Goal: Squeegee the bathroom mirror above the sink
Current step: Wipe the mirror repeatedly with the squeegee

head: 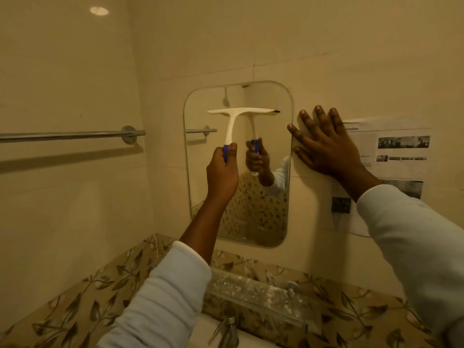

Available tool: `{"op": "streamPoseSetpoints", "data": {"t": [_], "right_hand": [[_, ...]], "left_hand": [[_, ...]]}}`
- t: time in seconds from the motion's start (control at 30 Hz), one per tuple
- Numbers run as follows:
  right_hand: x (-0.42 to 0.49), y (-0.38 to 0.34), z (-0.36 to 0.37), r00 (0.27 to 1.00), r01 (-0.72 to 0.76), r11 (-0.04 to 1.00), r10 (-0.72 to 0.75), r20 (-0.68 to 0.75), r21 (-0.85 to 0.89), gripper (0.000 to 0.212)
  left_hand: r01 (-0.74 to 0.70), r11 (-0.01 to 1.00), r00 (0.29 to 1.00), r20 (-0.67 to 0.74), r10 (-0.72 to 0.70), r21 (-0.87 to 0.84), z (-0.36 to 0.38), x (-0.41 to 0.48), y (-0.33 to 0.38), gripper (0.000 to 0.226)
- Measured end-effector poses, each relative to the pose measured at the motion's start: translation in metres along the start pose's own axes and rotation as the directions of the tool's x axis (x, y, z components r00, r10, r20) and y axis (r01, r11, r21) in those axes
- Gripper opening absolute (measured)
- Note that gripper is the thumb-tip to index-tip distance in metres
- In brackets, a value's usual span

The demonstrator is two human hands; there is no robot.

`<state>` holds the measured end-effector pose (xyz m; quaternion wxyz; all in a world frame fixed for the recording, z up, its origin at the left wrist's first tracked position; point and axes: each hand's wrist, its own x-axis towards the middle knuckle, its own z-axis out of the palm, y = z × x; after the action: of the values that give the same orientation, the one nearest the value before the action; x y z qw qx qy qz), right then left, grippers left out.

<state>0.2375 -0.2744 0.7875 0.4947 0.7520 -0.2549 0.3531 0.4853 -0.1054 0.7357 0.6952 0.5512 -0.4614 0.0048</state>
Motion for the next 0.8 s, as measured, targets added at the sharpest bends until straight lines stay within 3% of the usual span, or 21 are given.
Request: {"op": "streamPoseSetpoints", "data": {"t": [0.23,0.53,0.8], "right_hand": [[0.002,0.000,0.004,1.000,0.001,1.000,-0.001,-0.018,0.002,0.070],[0.000,0.000,0.002,1.000,0.002,1.000,-0.001,-0.020,0.021,0.070],[0.000,-0.003,-0.003,1.000,-0.007,1.000,0.007,0.000,0.026,0.069]], "left_hand": [[0.078,0.997,0.995,0.056,-0.077,-0.014,0.015,-0.017,-0.029,0.039],[0.072,0.997,0.995,0.073,-0.074,0.028,0.017,-0.054,-0.071,0.045],[0.067,0.997,0.991,0.112,-0.072,0.043,0.012,-0.089,-0.104,0.030]]}}
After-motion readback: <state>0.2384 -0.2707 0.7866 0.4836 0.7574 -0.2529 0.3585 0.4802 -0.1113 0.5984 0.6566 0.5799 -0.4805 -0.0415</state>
